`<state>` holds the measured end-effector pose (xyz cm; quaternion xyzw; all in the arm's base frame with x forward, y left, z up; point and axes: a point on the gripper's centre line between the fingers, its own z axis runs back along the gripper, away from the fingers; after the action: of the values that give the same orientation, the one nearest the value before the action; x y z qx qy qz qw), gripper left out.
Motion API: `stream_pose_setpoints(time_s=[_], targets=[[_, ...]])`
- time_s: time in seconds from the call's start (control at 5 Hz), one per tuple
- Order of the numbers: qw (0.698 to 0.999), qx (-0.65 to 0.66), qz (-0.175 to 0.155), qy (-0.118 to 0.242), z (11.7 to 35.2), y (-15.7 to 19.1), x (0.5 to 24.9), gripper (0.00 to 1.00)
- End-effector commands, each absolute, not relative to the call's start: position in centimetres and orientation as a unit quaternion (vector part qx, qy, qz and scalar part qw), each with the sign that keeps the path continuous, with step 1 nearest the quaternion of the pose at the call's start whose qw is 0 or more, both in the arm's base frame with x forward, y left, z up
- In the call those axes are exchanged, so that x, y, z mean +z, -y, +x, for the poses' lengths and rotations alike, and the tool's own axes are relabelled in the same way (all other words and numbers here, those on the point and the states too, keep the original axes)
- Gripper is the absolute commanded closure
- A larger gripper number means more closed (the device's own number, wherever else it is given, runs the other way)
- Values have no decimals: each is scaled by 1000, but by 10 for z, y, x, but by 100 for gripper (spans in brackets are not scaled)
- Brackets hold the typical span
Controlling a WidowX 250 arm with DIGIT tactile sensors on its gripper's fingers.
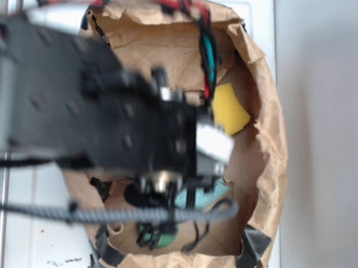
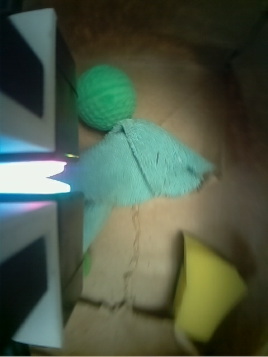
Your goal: Grab the blue cloth.
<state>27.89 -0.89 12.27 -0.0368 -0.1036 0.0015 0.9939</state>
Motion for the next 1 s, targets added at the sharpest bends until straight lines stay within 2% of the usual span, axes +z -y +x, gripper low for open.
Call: stream_pose_setpoints(time_s=[0.0,0.2,0.4,0.6,0.8], targets=[[987,41,-39,154,272,-11,183,100],[985,47,-41,159,267,-12,194,100],[986,51,-37,157,270,-8,183,0],[984,56,-58,158,274,-1,172,0],[985,34,-57,157,284,12,140,0]])
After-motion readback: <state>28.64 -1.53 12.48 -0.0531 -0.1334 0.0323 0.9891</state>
